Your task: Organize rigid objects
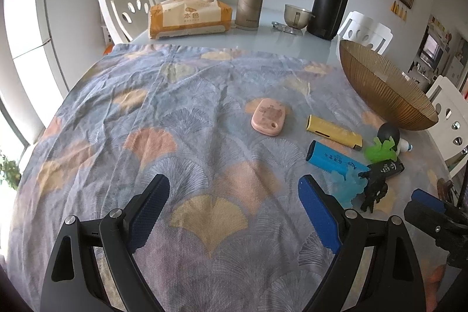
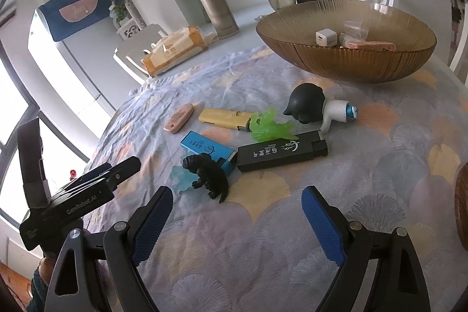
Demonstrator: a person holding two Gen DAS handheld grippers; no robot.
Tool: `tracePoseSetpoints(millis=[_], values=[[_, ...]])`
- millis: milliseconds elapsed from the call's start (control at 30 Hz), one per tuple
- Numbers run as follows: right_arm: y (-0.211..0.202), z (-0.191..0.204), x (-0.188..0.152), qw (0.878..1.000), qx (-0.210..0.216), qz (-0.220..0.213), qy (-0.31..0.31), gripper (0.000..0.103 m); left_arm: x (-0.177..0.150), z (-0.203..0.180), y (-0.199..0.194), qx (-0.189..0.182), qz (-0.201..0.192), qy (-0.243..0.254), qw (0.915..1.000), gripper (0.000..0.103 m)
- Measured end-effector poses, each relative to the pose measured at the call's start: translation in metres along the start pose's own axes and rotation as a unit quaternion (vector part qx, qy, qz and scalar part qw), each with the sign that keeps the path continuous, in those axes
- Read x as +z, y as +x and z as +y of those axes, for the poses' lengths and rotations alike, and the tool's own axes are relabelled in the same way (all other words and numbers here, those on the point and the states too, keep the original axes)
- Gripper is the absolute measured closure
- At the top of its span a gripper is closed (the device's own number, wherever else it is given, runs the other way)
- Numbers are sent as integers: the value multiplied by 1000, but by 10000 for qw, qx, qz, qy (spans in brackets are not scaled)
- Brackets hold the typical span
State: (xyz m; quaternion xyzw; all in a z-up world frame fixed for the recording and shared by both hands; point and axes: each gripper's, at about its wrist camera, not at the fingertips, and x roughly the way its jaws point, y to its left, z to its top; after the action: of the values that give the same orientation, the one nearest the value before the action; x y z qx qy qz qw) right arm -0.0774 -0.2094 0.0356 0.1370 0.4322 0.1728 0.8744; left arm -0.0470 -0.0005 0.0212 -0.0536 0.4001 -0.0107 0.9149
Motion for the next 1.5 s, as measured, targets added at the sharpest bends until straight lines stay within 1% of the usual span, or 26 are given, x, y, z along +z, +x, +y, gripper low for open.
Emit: tracePoseSetpoints(millis=[267, 500, 933, 1100, 1300, 1433, 1500], values=[[0, -1, -1, 10000, 34, 1, 26, 14, 0, -1, 1, 26, 27, 27, 10000, 14], [0, -2, 0, 10000, 4, 8, 97, 14, 0, 0, 0, -52, -9, 25, 10000, 14], [2, -2, 3, 9996, -245, -43, 122, 14, -1, -1, -2, -149, -24, 48, 9999, 14], [2, -5, 3, 9993, -335, -67, 166, 14, -1, -4, -2, -179, -2, 132, 9998, 14], [0, -8, 4, 9989, -398, -113, 230, 14, -3, -10, -6, -130, -83, 285, 9995, 14], [-7, -17, 4, 9981, -373, -257, 411, 14, -4, -18, -9, -24, -151, 466, 9988, 14], [-11, -22, 3, 9973, -357, -325, 547, 14, -4, -20, -8, -55, -113, 545, 9984, 14]])
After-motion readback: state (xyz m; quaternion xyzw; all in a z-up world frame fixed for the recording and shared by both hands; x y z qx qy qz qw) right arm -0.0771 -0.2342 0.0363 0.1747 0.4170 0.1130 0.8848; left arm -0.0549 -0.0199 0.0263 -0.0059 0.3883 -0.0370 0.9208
